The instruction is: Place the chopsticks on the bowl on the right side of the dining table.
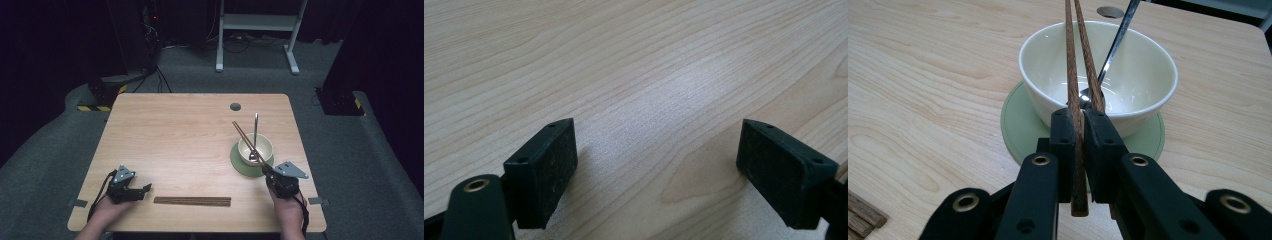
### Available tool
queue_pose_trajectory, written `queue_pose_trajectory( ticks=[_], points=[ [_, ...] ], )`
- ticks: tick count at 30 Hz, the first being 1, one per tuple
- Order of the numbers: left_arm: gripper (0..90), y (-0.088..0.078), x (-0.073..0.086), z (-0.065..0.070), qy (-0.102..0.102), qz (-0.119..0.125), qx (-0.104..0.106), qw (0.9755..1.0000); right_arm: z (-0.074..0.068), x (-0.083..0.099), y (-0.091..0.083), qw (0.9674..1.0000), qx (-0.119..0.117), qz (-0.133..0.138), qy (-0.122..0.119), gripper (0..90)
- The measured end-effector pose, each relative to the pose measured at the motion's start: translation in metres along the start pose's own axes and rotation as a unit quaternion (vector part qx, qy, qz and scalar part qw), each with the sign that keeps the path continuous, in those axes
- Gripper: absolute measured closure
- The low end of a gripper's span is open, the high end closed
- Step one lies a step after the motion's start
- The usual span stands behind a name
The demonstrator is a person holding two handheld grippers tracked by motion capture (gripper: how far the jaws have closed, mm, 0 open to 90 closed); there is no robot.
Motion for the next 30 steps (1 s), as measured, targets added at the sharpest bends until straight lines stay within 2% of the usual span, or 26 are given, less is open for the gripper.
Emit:
queue_pose_trajectory(
  ticks=[8, 12, 19, 25, 30],
  points=[
    [16.6, 0.0, 0.0, 0.0, 0.0, 0.0, 0.001, 1.0, 0.0, -0.003, -0.005, 0.9998, 0.002, 0.015, 0.009, 69.2],
    [16.6, 0.0, 0.0, 0.0, 0.002, 0.0, 0.001, 1.0, -0.002, -0.003, -0.01, 0.9996, 0.012, 0.023, 0.008, 62.5],
    [16.6, 0.001, -0.002, 0.0, 0.005, -0.002, 0.004, 1.0, 0.001, 0.011, -0.009, 0.9994, 0.021, 0.009, 0.027, 51.6],
    [16.6, 0.002, -0.003, 0.0, 0.006, -0.002, 0.006, 1.0, 0.002, 0.018, -0.003, 0.999, 0.021, -0.002, 0.039, 53.8],
    [16.6, 0.002, -0.003, 0.0, 0.007, -0.001, 0.005, 1.0, 0.0, 0.018, 0.002, 0.9992, 0.017, -0.004, 0.037, 58.2]
  ],
)
Point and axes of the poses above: each handheld gripper's, and its own axes: y roughly forward along the jaws, x roughly out of its underside, z roughly to its right, the point moved 8 cm from there along y, roughly forward along the jaws, and after that the axes turned 13 degrees about -z, right-handed, at the moved point
